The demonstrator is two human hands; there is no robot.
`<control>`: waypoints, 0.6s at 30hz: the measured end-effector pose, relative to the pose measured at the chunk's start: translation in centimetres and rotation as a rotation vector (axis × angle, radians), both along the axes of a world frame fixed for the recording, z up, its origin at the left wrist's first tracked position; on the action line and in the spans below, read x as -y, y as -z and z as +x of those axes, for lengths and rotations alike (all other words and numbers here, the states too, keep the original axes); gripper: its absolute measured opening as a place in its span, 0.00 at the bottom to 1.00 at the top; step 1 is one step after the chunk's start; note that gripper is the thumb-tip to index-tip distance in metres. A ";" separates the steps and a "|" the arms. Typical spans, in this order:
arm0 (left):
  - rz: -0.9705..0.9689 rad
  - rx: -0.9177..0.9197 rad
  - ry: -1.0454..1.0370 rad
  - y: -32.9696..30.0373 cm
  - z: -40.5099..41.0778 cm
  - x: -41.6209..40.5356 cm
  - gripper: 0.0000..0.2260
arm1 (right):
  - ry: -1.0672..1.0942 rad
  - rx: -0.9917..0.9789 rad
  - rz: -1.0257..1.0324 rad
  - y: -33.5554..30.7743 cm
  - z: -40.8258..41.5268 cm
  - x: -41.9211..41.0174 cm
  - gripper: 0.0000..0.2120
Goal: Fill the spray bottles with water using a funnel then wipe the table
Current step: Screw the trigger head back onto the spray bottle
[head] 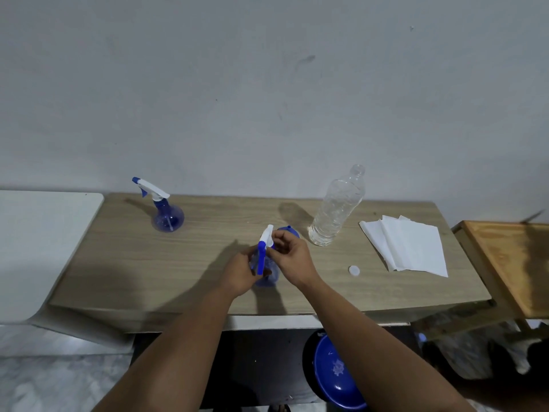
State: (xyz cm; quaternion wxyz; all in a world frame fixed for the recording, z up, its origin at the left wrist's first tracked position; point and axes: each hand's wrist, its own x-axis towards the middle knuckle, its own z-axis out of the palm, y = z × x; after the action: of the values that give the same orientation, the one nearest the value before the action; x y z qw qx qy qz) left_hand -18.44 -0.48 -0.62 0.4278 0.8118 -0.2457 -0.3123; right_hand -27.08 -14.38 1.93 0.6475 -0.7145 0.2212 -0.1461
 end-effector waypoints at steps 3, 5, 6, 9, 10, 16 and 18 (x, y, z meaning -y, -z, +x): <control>-0.017 0.004 -0.011 -0.9 -0.3 0.0 0.18 | -0.037 -0.005 -0.055 0.3 -0.2 0.1 0.15; -0.037 -0.033 -0.026 -0.9 -0.3 -0.1 0.23 | -0.008 0.001 -0.072 0.7 -0.3 0.1 0.14; -0.040 -0.048 -0.025 -0.7 -0.3 -0.1 0.27 | 0.012 0.005 -0.080 0.7 -0.4 0.0 0.14; -0.007 -0.033 -0.048 0.5 0.1 0.0 0.27 | 0.061 -0.009 -0.088 0.9 -0.1 -0.4 0.10; 0.009 -0.024 -0.072 0.2 -0.1 -0.1 0.25 | 0.085 -0.020 -0.097 0.8 0.0 -0.6 0.09; 0.025 0.048 -0.045 -1.3 -0.5 0.0 0.13 | 0.092 -0.004 -0.128 0.9 -0.5 -1.4 0.14; 0.024 0.066 -0.021 -1.5 -0.5 0.0 0.14 | 0.071 -0.001 -0.139 1.2 -0.9 -1.4 0.13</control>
State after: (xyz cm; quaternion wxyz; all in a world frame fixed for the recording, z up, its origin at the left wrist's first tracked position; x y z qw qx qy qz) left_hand -18.99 -0.50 0.86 0.4128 0.8294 -0.2475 -0.2837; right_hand -28.03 -13.00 0.77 0.5908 -0.7494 0.2360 -0.1835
